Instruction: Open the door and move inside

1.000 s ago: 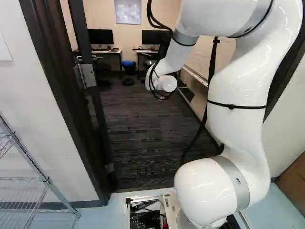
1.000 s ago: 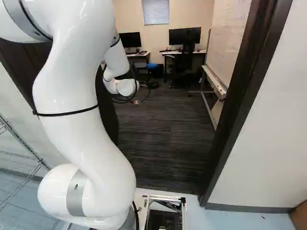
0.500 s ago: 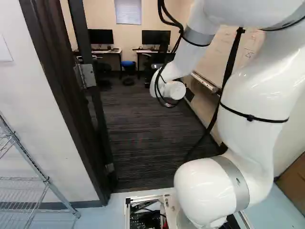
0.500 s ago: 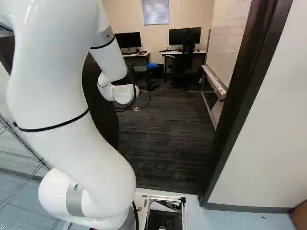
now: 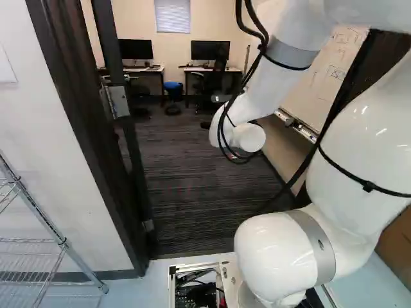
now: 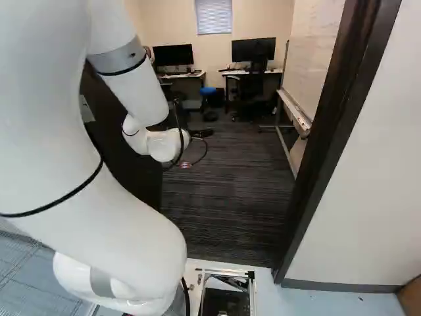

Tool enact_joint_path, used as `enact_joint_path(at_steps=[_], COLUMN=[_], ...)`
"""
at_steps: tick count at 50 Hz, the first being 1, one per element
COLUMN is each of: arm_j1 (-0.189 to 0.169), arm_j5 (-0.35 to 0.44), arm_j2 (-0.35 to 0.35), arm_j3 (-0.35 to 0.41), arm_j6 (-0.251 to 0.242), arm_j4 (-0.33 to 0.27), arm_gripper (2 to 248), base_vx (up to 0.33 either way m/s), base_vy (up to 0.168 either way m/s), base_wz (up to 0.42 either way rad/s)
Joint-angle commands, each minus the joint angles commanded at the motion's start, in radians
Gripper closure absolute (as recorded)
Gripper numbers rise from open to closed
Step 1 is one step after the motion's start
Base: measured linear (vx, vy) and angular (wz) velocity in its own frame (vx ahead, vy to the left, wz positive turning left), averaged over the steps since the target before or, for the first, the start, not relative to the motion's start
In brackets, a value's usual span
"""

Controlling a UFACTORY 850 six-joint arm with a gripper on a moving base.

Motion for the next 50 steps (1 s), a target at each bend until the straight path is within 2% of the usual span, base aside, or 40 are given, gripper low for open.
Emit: enact_joint_path(at_steps=[25,50], arm_j1=[-0.019,-0.029], arm_j5=[0.03,0.047], arm_j2=[0.121,0.188], arm_j3=[0.158,0.244], arm_j6=[0.0,0.0], arm_j4=[-0.006,-0.009], arm_gripper=[3,3], base_vx=[0.0,0.0], base_vy=[0.0,0.0], base_wz=[0.0,0.0])
